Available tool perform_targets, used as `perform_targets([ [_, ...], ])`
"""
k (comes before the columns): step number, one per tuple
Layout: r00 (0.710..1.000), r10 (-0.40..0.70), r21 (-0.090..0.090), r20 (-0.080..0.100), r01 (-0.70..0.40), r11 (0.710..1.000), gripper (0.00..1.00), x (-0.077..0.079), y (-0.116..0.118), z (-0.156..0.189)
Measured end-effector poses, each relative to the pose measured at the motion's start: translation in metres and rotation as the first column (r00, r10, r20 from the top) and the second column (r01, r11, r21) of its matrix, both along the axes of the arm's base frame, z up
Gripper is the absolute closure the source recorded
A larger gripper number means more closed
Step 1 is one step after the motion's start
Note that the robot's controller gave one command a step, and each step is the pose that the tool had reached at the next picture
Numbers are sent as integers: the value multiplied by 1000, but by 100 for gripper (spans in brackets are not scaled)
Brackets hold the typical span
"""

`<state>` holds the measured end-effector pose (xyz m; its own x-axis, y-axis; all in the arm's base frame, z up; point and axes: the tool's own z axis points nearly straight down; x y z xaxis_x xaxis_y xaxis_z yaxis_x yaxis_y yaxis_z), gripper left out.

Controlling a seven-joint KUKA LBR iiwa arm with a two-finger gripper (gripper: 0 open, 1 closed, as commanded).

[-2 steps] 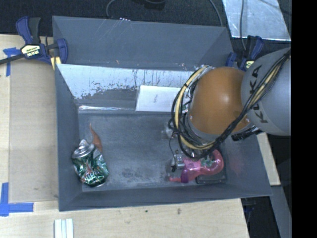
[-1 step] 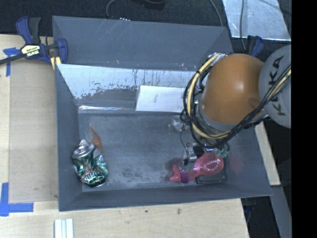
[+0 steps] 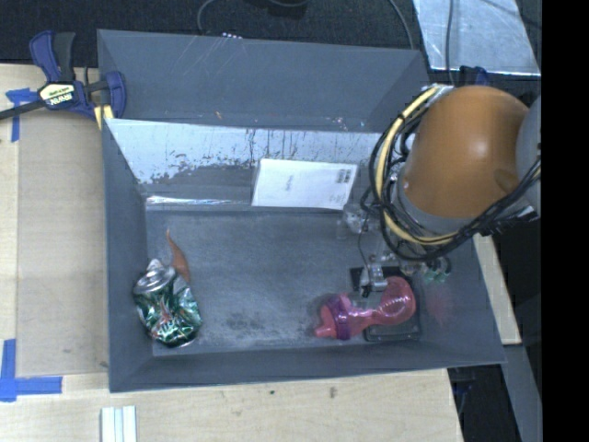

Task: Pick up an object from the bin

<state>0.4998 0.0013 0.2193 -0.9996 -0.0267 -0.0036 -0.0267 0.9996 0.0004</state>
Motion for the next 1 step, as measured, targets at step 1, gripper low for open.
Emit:
perform_targets([
  [1, 974, -226, 0, 0, 226, 974, 0, 6, -35, 6],
])
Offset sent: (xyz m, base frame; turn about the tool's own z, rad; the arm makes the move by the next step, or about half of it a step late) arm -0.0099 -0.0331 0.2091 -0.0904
